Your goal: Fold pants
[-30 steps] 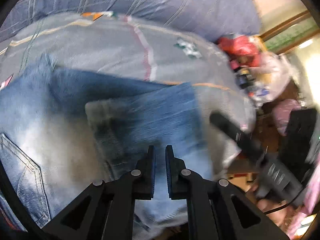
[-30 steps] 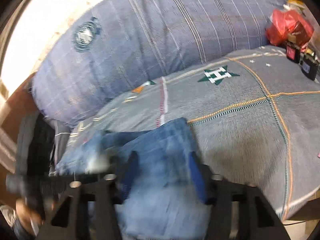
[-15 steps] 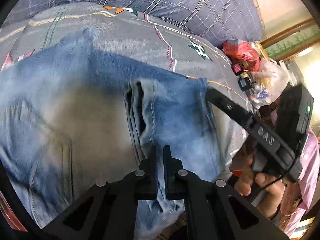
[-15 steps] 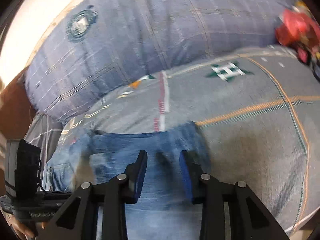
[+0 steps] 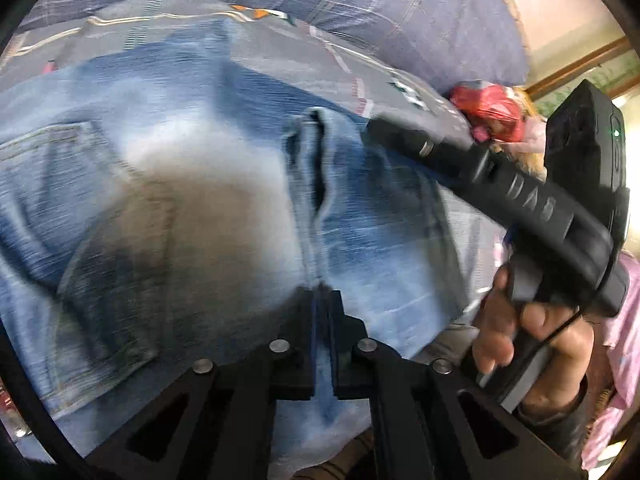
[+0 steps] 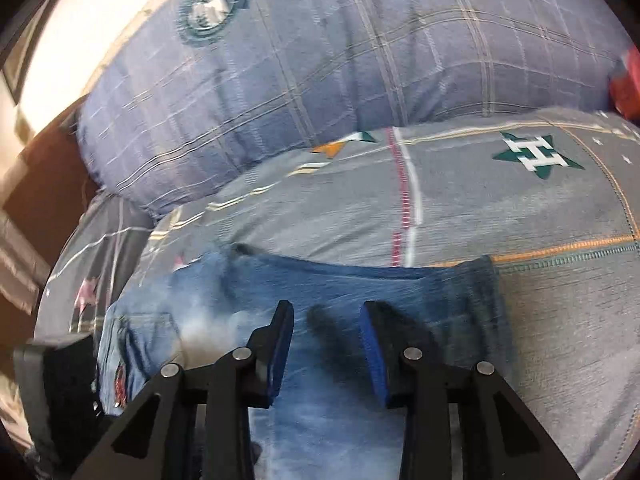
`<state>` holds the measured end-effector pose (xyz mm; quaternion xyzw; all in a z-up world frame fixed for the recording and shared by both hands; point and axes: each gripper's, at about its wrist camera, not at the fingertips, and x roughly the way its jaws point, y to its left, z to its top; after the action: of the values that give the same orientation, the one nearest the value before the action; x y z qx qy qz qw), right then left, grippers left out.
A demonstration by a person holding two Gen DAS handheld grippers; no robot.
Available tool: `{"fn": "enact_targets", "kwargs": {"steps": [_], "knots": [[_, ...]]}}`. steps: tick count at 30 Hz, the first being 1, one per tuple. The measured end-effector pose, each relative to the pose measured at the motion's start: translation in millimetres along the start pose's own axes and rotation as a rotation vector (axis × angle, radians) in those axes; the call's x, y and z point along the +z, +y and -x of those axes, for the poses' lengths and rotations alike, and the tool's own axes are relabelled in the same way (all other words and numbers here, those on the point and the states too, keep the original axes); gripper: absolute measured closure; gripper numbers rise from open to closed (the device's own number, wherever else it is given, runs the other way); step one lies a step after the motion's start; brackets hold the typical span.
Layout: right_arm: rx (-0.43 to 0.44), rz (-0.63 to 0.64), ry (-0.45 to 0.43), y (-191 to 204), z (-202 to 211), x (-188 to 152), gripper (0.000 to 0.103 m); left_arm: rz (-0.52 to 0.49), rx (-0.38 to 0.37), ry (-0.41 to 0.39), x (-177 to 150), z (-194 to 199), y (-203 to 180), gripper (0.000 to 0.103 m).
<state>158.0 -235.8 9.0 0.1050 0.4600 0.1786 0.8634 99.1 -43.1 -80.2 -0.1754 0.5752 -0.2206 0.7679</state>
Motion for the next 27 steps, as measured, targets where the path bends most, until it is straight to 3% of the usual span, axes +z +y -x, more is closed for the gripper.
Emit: {"fn": "enact_targets", "kwargs": {"steps": [2,3,4,5,6,8,10,13,17,18,19,20,21,22,25,27], "knots": [[0.006,0.019,0.084,6.2,-22.0,-11.8,0.057,-0.007,0.001,-0.009,-3.4,11.5,2.9,0.098],[-0.009,0.050,0.092,8.1,-31.8,-18.3,0.058,-0.018,0.009,-0.025,-5.6,22.3,4.3,0.097],[-0.009,0.099,0.035,12.0,-28.4,-21.1,0.057,-0.039,0.009,-0.052,-8.5,38.6,6.5,0.095],[-0.011,0.111,0.037,13.4,-27.9,-21.9,0.057,-0.056,0.010,-0.082,-11.4,55.1,9.6,0.084],[-0.010,0.093,0.037,13.3,-26.2,-20.9,0.056,-0.065,0.019,-0.107,-13.1,67.4,12.8,0.063],[-0.044,0.043,0.040,17.6,-18.6,-18.4,0.041,-0.066,0.086,-0.182,-16.8,100.3,28.6,0.042],[-0.075,0.072,-0.016,32.5,-5.6,-20.5,0.035,-0.068,0.184,-0.260,-21.2,131.8,49.3,0.042],[-0.015,0.138,-0.069,68.9,10.5,-32.9,0.031,-0.035,0.254,-0.300,-22.9,150.1,76.7,0.042],[0.076,0.243,0.009,125.8,-11.5,-66.6,0.031,0.008,0.327,-0.237,-28.9,130.5,124.0,0.042],[0.072,0.269,0.046,134.8,-23.8,-75.8,0.031,0.010,0.329,-0.203,-30.6,115.4,130.7,0.040],[0.053,0.292,0.097,140.9,-41.5,-85.5,0.029,-0.006,0.324,-0.228,-35.1,111.6,133.7,0.040],[0.017,0.319,0.088,144.6,-51.5,-94.4,0.027,-0.029,0.327,-0.261,-38.5,114.3,131.4,0.040],[-0.004,0.348,0.030,148.7,-47.2,-98.0,0.026,-0.036,0.334,-0.243,-38.1,115.5,129.4,0.040],[-0.020,0.352,0.039,150.6,-47.2,-97.9,0.026,-0.034,0.325,-0.234,-38.1,119.9,128.5,0.040],[0.002,0.291,0.048,151.3,-35.4,-93.7,0.026,-0.001,0.235,-0.278,-35.5,153.1,134.4,0.040],[0.027,0.345,0.021,165.2,-19.6,-95.3,0.026,0.041,0.243,-0.310,-30.7,171.4,145.4,0.040]]}}
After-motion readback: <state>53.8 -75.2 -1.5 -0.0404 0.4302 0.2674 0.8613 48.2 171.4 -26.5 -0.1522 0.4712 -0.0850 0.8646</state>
